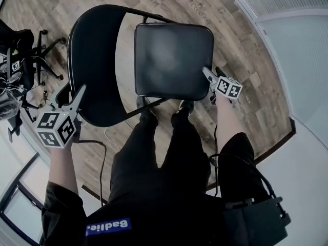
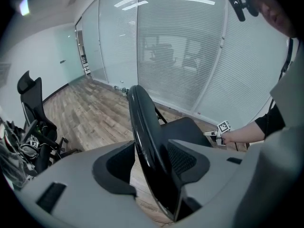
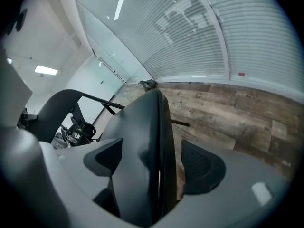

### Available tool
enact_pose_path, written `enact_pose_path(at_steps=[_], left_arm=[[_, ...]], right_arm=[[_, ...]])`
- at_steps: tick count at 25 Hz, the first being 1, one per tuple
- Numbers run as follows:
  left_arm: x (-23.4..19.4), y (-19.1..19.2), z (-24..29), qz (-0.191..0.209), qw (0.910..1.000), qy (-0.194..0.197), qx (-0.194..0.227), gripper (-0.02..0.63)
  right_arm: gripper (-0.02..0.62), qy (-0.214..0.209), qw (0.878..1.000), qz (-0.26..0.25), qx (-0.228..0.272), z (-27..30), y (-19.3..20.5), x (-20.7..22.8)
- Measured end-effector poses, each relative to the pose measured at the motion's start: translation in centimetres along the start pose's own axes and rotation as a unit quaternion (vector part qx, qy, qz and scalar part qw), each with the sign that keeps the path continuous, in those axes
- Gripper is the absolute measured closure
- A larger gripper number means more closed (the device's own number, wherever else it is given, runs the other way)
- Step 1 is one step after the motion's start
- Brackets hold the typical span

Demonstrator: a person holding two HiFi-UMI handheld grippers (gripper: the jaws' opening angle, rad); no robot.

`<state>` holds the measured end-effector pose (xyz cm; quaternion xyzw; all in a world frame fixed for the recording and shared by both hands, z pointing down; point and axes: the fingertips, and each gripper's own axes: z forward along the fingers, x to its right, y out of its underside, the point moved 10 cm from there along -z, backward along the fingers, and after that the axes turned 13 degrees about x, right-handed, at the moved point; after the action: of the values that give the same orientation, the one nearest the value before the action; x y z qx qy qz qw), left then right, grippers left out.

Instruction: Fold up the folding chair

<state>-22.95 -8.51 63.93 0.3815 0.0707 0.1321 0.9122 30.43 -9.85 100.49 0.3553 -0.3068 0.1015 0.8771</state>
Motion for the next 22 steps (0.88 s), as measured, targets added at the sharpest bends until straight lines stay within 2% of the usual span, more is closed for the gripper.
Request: enact_pose_path(at_steps=[5, 9, 13, 15, 18, 22], left_arm=[[-0.3, 0.5, 0.7, -0.039, 0.9992, -0.005, 0.007, 0.408], [-0.4, 0.7, 1.3, -0.047, 0.9989, 0.001, -0.002, 0.407], [-0.3, 1.0, 2.1, -0.053, 0.9986, 0.004, -0.003, 0.408], [-0.4, 1.1, 2.1, -0.057, 0.9984, 0.003, -0.002, 0.408], [-0.7, 1.2, 2.1, -0.061, 0.9981, 0.005, -0.001, 0.41], [-0.8, 1.1, 2.1, -0.07, 0.9975, 0.004, -0.001, 0.414]], right_arm=[[0.219, -0.039, 0.995, 0.092, 0.0, 1.2, 2.0, 3.0], [0.21, -0.069, 0.991, 0.115, -0.028, 1.9, 3.7, 3.4], [0.211, -0.091, 0.983, 0.156, -0.02, 2.4, 4.3, 3.6], [0.213, -0.107, 0.981, 0.163, -0.02, 2.7, 4.5, 3.3], [0.224, -0.129, 0.981, 0.139, -0.041, 3.2, 4.6, 2.6], [0.235, -0.132, 0.981, 0.137, -0.049, 3.1, 4.5, 2.5]])
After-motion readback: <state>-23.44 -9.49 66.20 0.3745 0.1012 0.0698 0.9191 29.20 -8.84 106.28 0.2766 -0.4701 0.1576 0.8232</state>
